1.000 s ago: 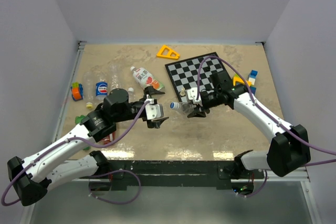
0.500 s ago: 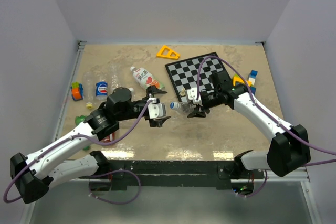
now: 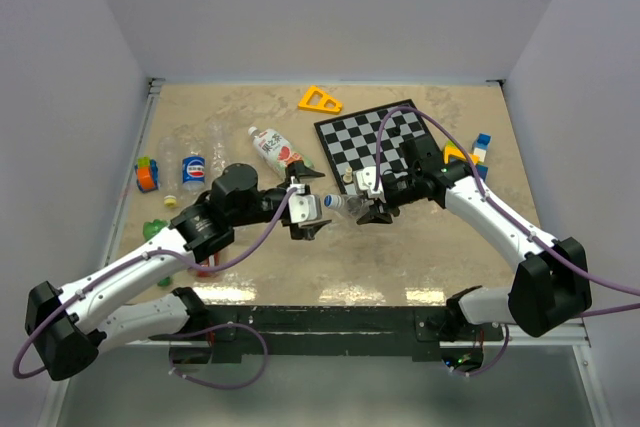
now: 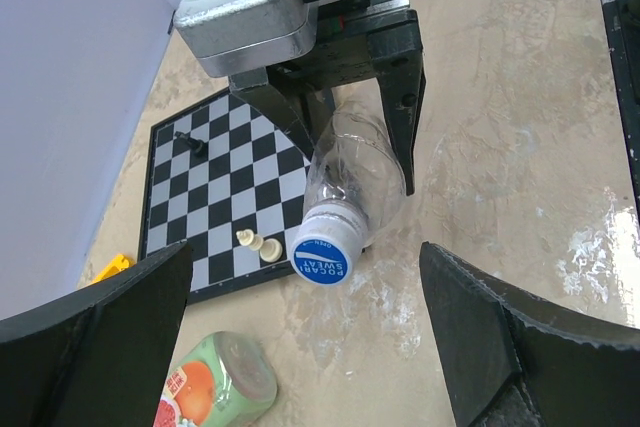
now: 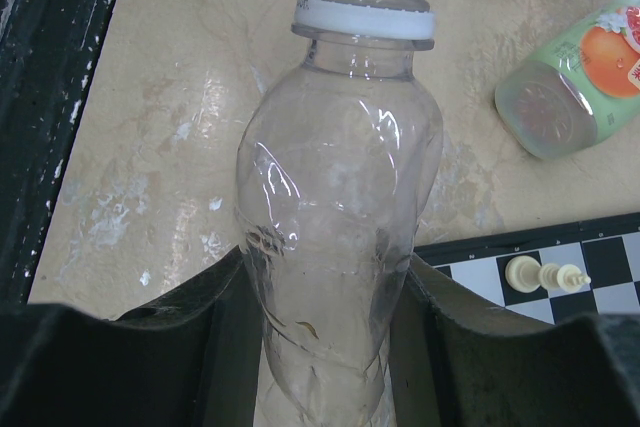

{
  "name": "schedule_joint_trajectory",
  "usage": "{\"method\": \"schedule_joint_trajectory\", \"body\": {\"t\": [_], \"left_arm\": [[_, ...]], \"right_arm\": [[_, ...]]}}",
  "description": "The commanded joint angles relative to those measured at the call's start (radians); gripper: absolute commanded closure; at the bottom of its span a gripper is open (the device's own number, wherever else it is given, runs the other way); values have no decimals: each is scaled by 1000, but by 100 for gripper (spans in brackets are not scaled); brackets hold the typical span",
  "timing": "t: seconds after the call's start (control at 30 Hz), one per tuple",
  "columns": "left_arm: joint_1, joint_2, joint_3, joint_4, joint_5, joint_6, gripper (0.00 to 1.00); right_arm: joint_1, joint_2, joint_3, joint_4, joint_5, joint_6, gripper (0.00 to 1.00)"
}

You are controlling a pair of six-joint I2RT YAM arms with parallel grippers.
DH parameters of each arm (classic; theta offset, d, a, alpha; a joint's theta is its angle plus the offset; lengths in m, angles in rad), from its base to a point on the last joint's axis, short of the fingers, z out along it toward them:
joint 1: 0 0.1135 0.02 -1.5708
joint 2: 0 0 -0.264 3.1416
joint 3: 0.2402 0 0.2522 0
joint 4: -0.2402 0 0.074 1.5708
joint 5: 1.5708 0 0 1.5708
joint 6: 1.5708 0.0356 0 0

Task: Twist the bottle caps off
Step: Unscrew the bottle cap from the plastic bottle.

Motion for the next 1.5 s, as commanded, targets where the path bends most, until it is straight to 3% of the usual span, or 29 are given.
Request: {"method": "schedule_joint_trajectory", "body": {"t": [0.0, 0.2, 0.67, 0.77, 0.9, 1.0, 1.07, 1.3, 1.37, 1.47], "left_arm": [[5, 19, 7, 93, 36, 11, 0], [5, 61, 42, 78, 40, -1, 5], [5, 134, 87, -19, 42, 13, 44], [5, 133, 90, -22, 48, 9, 55], [5, 130, 93, -22, 65, -12, 80], [11, 133, 122, -33, 65, -113, 100], [14, 136, 151, -54, 60, -212, 100], [16, 104, 203, -166, -229, -945, 100], [17, 104, 226, -262, -326, -1079, 100], [17, 102, 230, -304, -356, -1147, 100]], "right_arm": [[0, -2, 19, 0, -2, -3, 100], [0, -4, 19, -2, -4, -5, 100], [0, -5, 19, -2, -4, -8, 100], [0, -5, 19, 0, -4, -8, 100], [0, -5, 19, -2, -2, -8, 100], [0, -5, 17, 0, -1, -6, 100], [0, -7, 15, 0, 3, -8, 100], [0, -8, 14, 3, 3, -6, 100], [0, -5, 14, 3, 3, -6, 100], [0, -2, 15, 1, 1, -6, 100]]}}
